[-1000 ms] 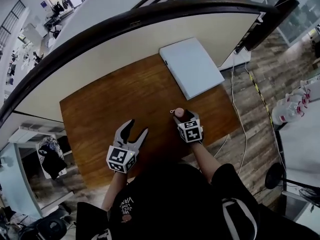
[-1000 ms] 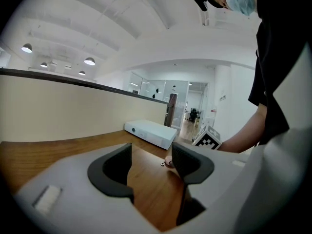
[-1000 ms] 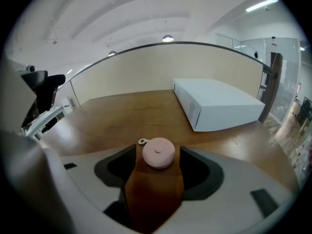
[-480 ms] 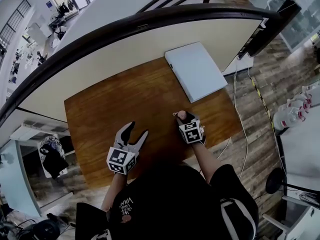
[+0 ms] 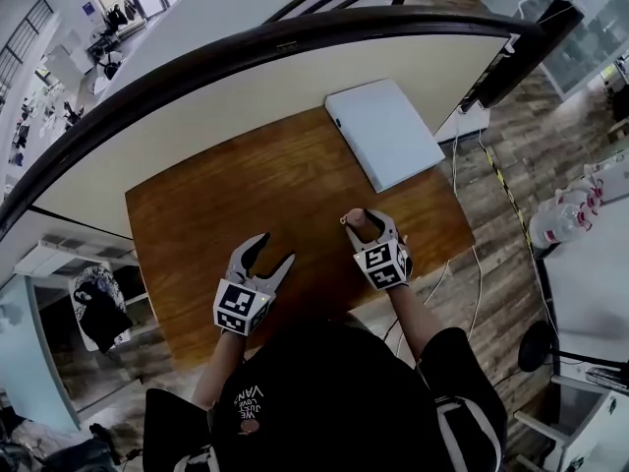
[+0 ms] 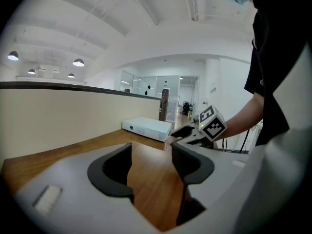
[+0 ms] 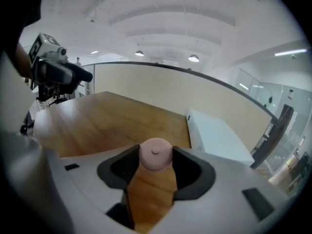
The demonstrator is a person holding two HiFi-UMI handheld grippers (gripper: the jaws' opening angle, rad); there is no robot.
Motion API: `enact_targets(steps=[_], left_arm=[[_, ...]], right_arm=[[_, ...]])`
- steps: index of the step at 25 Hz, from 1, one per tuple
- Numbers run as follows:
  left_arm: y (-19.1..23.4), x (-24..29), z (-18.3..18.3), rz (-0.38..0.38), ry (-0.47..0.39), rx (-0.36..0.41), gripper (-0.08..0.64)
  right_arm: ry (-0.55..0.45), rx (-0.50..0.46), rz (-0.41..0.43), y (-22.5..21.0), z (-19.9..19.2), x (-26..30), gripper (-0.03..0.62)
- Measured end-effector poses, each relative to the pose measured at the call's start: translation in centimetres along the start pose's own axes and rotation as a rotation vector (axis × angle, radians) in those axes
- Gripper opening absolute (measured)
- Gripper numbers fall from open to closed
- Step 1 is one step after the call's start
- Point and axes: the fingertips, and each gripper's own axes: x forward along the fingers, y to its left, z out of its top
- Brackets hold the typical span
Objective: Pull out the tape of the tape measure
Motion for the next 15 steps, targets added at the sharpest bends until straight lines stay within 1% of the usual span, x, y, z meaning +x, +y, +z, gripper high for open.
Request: enact_targets(steps=[3, 4, 6, 8, 10, 12, 15], left_arm=[[-0.6, 0.0, 0.0, -0.040, 0.010, 0.063, 0.244], [-0.9, 0.1, 0.1, -0.052, 0.016, 0.102, 0.244], [-1.6, 0.3, 0.1, -0.074, 0.031, 0.197, 0.253], [-2.2, 0.5, -0.3, -0.093, 0.041, 0.274, 0.255], [-2.7, 0.7, -0.2, -0.104, 0.034, 0.337, 0.255], [-3.0, 0.8, 0.2, -0.106, 0.015, 0.401, 0.255], [-3.3, 0.5, 1.2, -0.105, -0.024, 0.479, 0.255]], right_arm=[[-0.052, -0.082, -0.020, 0.8, 2.6, -2.0, 0.219], [-0.069, -0.095, -0.023, 1.2, 3.5, -2.7, 0.219], [-0.108, -0.089, -0.023, 1.9, 5.3, -4.1, 0.219], [-0.156, -0.043, -0.009, 2.8, 7.1, -5.4, 0.219], [-0.200, 0.040, 0.018, 3.9, 8.7, -6.6, 0.219], [-0.233, 0.119, 0.045, 5.0, 10.0, -7.6, 0.219], [-0.252, 0.195, 0.076, 6.8, 10.8, -8.7, 0.219]])
